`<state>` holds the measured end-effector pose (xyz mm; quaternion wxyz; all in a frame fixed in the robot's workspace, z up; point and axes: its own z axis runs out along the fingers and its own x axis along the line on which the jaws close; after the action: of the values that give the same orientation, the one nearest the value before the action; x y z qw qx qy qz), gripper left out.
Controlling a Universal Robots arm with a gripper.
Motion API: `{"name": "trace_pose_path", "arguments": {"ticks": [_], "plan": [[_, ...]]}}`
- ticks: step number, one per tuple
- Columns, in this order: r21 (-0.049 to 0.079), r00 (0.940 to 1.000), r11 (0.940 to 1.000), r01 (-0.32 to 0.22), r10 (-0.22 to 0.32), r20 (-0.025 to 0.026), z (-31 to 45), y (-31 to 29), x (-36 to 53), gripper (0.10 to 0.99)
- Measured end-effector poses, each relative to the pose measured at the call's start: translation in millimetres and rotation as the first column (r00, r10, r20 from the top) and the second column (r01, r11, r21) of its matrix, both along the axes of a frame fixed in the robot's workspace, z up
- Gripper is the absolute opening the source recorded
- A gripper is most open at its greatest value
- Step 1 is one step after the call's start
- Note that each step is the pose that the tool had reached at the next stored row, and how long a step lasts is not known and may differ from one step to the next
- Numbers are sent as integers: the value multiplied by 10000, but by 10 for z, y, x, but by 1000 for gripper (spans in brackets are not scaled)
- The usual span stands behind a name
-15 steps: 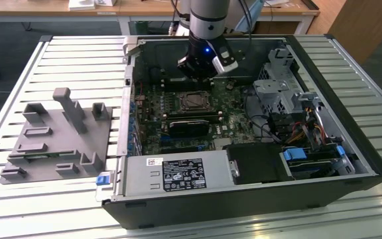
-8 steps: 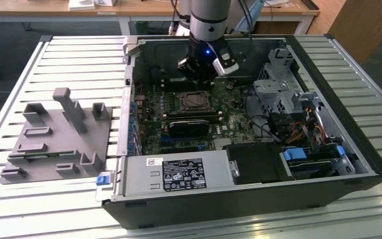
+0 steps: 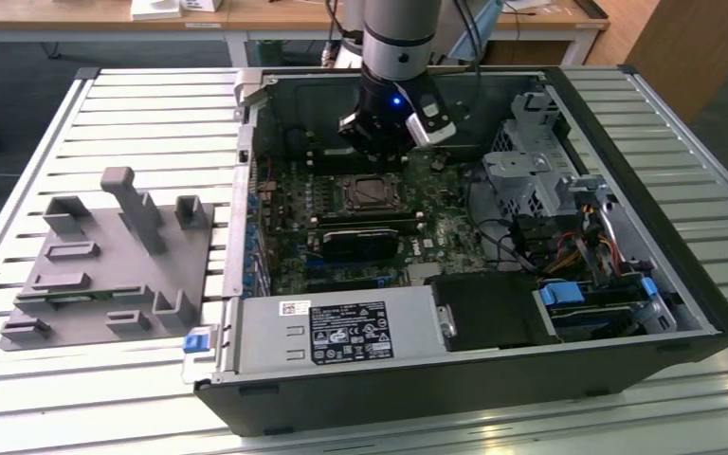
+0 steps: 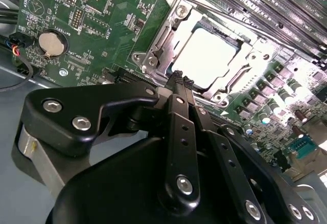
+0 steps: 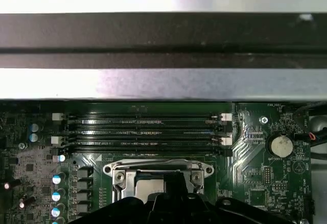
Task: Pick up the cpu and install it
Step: 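Install the second cpu locking lever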
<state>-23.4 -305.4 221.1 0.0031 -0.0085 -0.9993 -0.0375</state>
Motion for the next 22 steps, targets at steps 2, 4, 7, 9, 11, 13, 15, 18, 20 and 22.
{"name": "trace_pose_path", "arguments": {"ticks": [2, 4, 7, 9, 11, 13, 15, 18, 20, 22], "plan": [[-2, 10000, 10000, -2, 2, -1, 7, -1, 0, 106], [-1, 10000, 10000, -1, 1, 0, 22, -1, 0, 106], [0, 10000, 10000, -1, 1, 1, 70, -1, 0, 106], [0, 10000, 10000, -1, 1, 1, 120, -1, 0, 106], [-1, 10000, 10000, -1, 1, 0, 158, -1, 0, 106], [3, 10000, 10000, -2, 2, 1, 161, -1, 0, 106], [-1, 10000, 10000, -4, 4, -1, 162, -11, 1, 106], [0, 10000, 10000, -2, 2, 0, 162, -37, 0, 106], [0, 10000, 10000, -2, 2, 0, 161, -66, 0, 106], [-1, 10000, 10000, -2, 2, 0, 162, -94, 0, 106]]}}
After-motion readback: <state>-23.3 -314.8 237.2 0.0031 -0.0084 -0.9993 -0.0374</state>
